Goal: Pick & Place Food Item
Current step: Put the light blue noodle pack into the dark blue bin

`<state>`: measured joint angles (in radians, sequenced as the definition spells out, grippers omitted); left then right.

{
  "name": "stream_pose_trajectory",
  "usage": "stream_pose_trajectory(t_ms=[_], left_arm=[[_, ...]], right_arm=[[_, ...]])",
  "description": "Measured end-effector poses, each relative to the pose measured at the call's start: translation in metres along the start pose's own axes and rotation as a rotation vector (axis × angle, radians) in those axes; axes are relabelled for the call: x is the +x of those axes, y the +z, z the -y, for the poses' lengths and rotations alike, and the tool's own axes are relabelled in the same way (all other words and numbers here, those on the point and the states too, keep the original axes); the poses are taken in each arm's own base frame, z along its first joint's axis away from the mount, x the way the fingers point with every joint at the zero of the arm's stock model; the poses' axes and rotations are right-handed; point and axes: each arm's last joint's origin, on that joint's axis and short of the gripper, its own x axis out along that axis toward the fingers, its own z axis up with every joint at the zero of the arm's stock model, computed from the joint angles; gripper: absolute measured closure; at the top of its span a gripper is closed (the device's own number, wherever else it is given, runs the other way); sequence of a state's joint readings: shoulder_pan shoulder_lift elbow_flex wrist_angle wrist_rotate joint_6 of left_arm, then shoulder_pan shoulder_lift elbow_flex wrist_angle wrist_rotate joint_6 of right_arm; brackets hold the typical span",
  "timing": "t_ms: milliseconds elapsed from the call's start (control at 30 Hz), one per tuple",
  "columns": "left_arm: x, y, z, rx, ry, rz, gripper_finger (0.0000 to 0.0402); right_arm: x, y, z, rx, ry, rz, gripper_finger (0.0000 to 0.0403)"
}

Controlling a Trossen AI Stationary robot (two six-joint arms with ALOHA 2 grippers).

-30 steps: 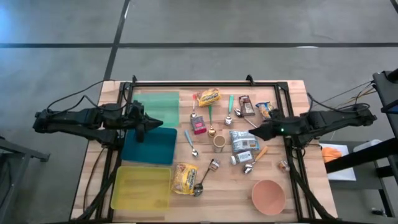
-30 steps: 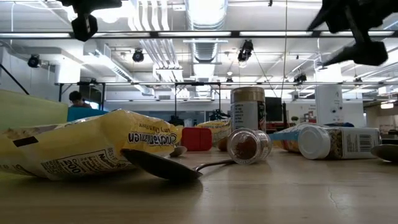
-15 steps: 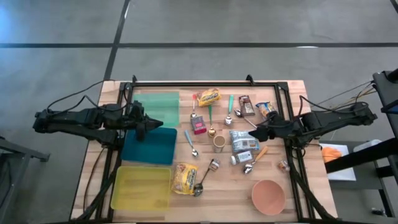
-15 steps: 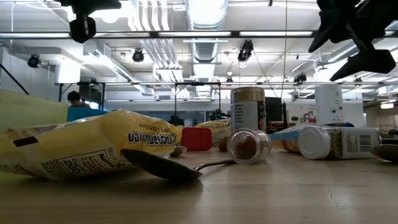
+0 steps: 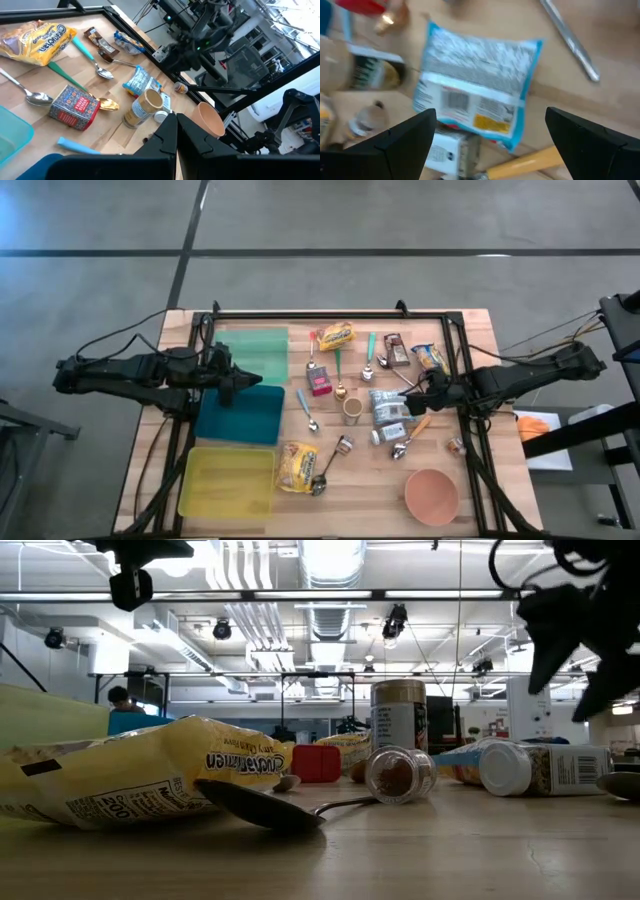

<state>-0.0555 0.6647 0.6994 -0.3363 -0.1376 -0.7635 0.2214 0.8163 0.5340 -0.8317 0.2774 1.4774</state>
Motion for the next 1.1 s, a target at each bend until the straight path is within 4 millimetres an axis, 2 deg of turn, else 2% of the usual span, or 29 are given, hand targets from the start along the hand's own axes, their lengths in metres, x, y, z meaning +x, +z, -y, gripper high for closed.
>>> stream_pose_trajectory(t_ms=[167, 267, 433, 667, 800, 1100], left_arm=[[0.0, 0.0, 0.0, -0.035, -0.003, -0.002, 0.0396], [0.0, 0.0, 0.0, -0.107, -0.003, -0.003, 0.0396], [0.0, 0.0, 0.0, -0.127, -0.002, -0.004, 0.0396], [0.0, -0.002, -0.001, -0.126, 0.006, -0.021, 0.0396], [0.0, -0.002, -0.002, -0.131, 0.013, -0.027, 0.0396], [0.0, -0.002, -0.002, -0.13, 0.012, -0.028, 0.0396]], right_arm=[[0.023, -0.009, 0.015, 0.062, 0.067, -0.031, 0.003], [0.031, -0.012, 0.024, 0.098, 0.112, -0.028, 0.003], [0.042, -0.016, 0.039, 0.132, 0.141, -0.02, 0.003], [0.053, -0.02, 0.044, 0.159, 0.24, -0.012, 0.0036], [0.056, -0.021, 0.047, 0.154, 0.223, -0.01, 0.0083], [0.055, -0.021, 0.047, 0.129, 0.225, 0.0, 0.0247]])
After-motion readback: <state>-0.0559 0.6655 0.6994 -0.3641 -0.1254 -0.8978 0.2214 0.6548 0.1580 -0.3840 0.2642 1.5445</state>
